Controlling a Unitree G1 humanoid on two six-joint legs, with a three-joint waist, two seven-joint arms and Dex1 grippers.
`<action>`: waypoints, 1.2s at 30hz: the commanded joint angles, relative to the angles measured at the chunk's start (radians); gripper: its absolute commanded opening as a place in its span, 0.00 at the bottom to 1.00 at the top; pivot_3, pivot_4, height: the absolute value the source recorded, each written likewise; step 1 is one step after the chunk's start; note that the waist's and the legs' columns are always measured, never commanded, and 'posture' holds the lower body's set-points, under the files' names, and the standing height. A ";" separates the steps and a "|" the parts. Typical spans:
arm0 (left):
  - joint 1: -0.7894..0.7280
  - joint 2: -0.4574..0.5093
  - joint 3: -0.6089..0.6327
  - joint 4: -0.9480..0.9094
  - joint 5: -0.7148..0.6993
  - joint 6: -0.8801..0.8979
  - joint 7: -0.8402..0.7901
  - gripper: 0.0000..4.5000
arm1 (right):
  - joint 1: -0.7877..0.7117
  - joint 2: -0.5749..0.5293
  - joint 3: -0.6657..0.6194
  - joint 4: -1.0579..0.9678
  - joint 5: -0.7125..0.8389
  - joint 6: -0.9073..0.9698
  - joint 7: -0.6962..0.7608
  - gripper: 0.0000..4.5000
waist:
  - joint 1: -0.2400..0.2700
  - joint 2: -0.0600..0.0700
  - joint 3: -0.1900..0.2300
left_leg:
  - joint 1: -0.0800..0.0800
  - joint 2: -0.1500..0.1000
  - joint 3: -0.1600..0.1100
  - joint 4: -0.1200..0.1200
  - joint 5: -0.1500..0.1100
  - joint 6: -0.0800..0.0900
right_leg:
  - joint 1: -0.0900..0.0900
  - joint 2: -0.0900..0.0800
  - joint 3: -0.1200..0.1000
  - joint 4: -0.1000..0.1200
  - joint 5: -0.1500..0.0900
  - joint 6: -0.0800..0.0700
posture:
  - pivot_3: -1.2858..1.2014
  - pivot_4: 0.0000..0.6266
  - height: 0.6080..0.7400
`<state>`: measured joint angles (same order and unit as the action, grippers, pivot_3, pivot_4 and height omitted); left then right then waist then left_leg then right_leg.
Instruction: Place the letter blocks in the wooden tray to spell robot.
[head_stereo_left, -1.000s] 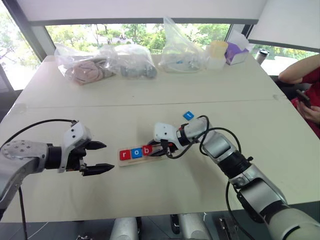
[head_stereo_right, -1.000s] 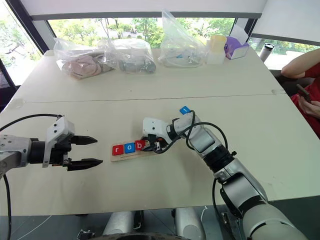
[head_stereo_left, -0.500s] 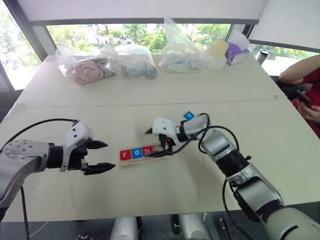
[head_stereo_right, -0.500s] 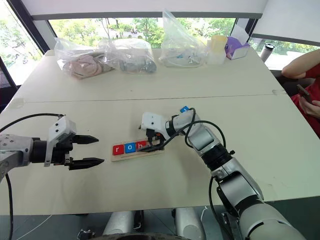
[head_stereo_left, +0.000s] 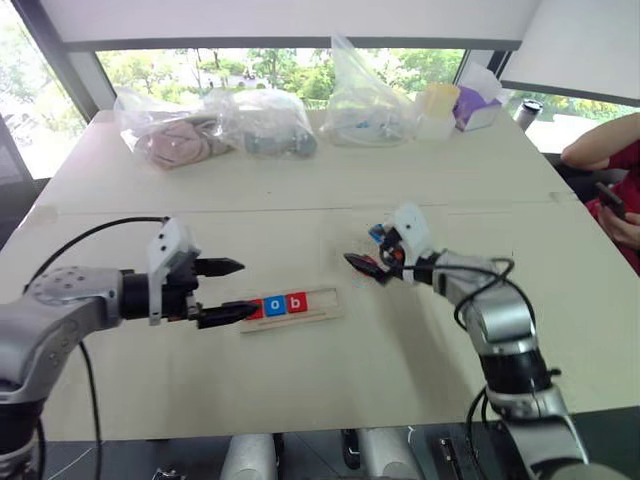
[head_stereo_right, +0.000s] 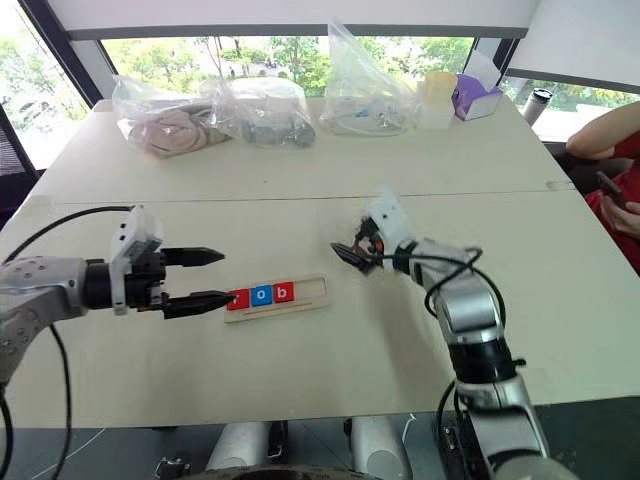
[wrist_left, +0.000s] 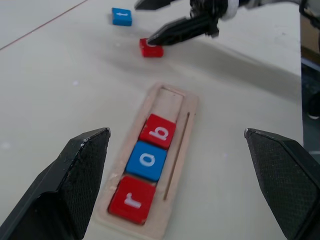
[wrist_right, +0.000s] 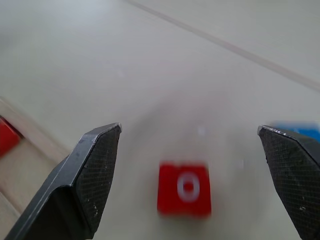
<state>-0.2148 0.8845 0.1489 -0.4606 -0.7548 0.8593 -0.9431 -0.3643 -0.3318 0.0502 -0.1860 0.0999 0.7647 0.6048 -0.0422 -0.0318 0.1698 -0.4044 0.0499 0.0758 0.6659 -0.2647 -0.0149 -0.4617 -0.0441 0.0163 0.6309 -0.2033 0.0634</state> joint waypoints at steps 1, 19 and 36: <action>-0.047 -0.017 -0.031 0.007 0.001 0.003 0.019 1.00 | 0.004 0.015 0.006 -0.076 -0.004 0.009 -0.065 0.99 | -0.004 0.000 0.000 | 0.000 0.000 0.000 0.001 0.000 0.000 | 0.000 0.000 0.000 0.000 0.000 0.000 | 0.52 0.24 0.99; -0.098 -0.069 -0.096 0.064 0.068 -0.030 0.031 1.00 | 0.019 0.007 0.059 0.078 -0.003 -0.119 -0.109 0.26 | -0.002 0.000 0.000 | 0.003 0.000 -0.001 0.000 0.000 0.000 | 0.003 0.001 0.001 -0.001 0.000 0.000 | 0.52 0.24 0.99; -0.200 -0.120 -0.262 0.018 0.142 -0.064 0.009 1.00 | 0.318 0.336 -0.085 -0.576 -0.085 0.505 -0.634 0.26 | -0.001 0.000 -0.001 | 0.001 -0.001 -0.002 0.000 0.000 0.000 | 0.001 0.000 0.001 -0.001 -0.001 0.001 | 0.52 0.24 0.99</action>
<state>-0.3933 0.7687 -0.1109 -0.4450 -0.6196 0.8149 -0.9191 -0.0483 -0.0055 -0.0524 -0.7159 0.0342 1.2478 0.0051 -0.0434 -0.0323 0.1693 -0.4035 0.0493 0.0742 0.6657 -0.2647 -0.0150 -0.4602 -0.0443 0.0170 0.6296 -0.2047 0.0654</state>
